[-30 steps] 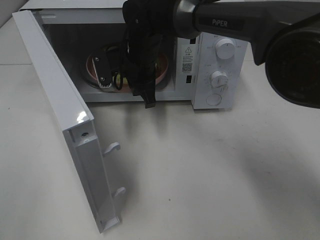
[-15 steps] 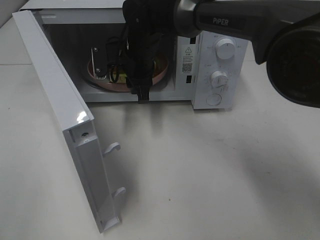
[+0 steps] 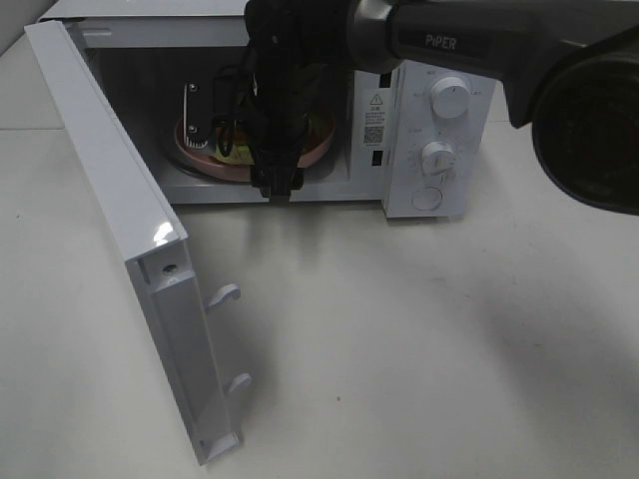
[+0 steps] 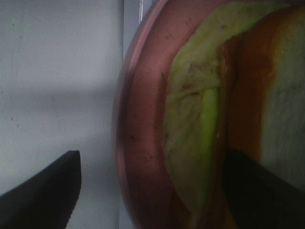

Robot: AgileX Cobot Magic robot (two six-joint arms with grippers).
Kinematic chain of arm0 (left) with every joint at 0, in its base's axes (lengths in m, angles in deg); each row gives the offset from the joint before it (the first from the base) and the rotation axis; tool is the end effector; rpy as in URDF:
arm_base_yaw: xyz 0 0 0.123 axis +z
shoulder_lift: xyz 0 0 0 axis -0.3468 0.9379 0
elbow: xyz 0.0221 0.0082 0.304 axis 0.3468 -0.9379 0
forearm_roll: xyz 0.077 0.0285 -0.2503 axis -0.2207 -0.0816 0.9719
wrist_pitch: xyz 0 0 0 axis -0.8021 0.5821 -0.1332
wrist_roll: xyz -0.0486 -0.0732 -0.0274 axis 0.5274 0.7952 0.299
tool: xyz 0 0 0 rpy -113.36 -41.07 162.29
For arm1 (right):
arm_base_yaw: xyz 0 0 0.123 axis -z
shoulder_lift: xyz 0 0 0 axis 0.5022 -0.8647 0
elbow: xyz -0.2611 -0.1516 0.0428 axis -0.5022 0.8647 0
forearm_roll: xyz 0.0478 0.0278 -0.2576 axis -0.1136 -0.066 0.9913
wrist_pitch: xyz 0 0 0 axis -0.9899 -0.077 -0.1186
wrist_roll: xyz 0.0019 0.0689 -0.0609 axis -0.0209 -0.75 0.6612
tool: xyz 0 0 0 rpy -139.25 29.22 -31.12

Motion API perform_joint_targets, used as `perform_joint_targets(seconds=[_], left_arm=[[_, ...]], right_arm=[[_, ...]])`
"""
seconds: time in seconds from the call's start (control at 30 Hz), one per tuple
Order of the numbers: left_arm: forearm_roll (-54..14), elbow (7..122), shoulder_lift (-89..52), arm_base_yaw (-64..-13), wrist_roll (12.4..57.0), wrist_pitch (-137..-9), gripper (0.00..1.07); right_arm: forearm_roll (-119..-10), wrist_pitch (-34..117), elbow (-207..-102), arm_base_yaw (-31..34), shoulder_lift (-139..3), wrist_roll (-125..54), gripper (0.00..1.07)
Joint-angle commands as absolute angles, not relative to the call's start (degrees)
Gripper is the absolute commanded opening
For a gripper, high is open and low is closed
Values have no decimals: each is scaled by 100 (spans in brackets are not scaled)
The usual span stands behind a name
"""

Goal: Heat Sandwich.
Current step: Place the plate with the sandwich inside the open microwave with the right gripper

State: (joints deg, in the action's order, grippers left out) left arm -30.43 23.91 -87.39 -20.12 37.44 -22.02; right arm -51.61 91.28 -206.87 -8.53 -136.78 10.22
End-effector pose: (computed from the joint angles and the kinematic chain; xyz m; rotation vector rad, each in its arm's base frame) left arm -0.0172 -0.0057 0.2864 0.0201 2.0371 -0.0718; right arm 0.4452 0.3375 0.1859 -1.9248 1.7476 -0.3424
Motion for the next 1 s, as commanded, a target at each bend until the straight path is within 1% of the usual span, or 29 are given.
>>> perform_joint_targets(seconds=[0.03, 0.27, 0.57, 0.83, 0.97, 1.0], left_arm=[[-3060, 2385, -8837, -2041, 3761, -2230, 100], [-3060, 2385, -8837, -2041, 3761, -2230, 100], [-3060, 2385, -8837, -2041, 3761, -2230, 100], [-3060, 2385, -8837, -2041, 3761, -2230, 100], [-3060, 2385, -8837, -2041, 3761, -2230, 100], [-3060, 2385, -8837, -2041, 3761, -2230, 100]], right_arm=[[-5121, 9088, -20715, -853, -13650, 948, 76], [-5109, 9002, -20658, -864, -13592, 948, 76], [-5086, 8320, -19690, -864, -12974, 1080, 76], [-5080, 8022, -18767, -887, -12406, 1206, 76], [-5058, 7942, -18481, -927, -12234, 1206, 76], [-5046, 7828, -18257, -927, -12103, 1206, 76]])
